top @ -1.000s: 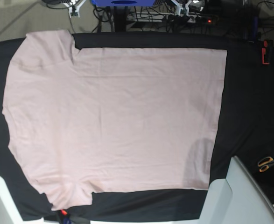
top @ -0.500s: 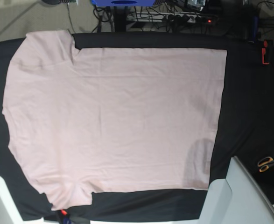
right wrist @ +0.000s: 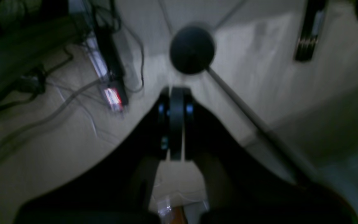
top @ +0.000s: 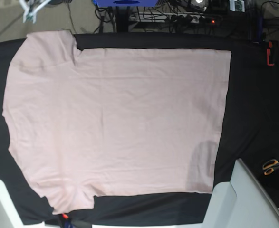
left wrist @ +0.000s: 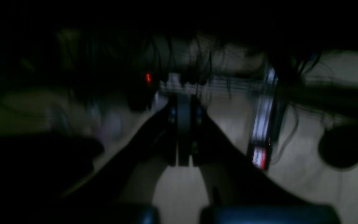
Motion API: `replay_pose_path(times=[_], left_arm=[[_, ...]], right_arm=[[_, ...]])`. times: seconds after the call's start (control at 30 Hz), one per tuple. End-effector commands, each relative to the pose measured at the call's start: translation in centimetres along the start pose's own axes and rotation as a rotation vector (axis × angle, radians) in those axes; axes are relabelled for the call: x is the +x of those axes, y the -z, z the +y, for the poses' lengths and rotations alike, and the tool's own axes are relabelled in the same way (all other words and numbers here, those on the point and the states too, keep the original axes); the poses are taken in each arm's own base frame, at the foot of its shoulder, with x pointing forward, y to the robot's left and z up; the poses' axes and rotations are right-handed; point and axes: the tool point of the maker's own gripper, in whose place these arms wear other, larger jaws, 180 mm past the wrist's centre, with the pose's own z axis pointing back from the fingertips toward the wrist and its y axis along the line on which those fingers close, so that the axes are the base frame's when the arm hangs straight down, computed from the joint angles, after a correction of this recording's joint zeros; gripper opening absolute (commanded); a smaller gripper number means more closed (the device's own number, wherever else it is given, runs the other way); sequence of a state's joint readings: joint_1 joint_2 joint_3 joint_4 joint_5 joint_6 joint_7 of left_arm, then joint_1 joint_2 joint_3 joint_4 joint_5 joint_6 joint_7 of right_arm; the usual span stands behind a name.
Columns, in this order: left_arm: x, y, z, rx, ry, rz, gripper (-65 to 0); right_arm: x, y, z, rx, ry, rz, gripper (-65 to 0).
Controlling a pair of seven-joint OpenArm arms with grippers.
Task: Fold the T-shirt properly
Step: 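Move both grippers toward the corners of the pink T-shirt, then grasp the shirt's edge corners with the left and right grippers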
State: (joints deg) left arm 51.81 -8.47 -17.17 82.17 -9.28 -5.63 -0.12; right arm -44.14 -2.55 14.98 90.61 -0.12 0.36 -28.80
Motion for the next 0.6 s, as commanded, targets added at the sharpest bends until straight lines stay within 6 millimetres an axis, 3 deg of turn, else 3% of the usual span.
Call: replay_pose_path(times=[0.0,0.1,0.27,0.33,0.4,0.47,0.57], left_arm=[[1.1,-1.0,1.2,0.023,0.016,-0.029,-65.0],[5.5,-2.0,3.0,0.068,0.020,-0.138,-65.0],[12.8,-2.4,4.7,0.075,-0.070,-0.319,-65.0],[14.5,-2.2,4.9,0.034,-0.140,-0.330,-65.0],[15.9,-1.8,5.2,-0.023,-0.212,-0.312,-65.0],[16.5,-1.4,5.5,-0.080,-0.251,-0.264,-65.0],[17.3,-1.8,5.4,-0.164,-0.214,-0.252,-53.0]], right_arm=[[1.0,-1.2,-0.3,0.000,0.004,-0.034,-64.4],[6.2,-4.2,0.5,0.072,-0.059,-0.198,-63.8],[13.9,-7.1,1.9,0.334,0.006,-0.431,-63.5],[15.2,-7.4,1.3,0.409,0.026,-0.454,-61.5],[16.3,-7.2,0.3,0.451,0.014,-0.462,-54.0],[17.0,-6.0,-2.2,0.413,0.064,-0.427,-40.5],[17.2,-4.1,-5.4,0.372,0.176,-0.381,-21.3]])
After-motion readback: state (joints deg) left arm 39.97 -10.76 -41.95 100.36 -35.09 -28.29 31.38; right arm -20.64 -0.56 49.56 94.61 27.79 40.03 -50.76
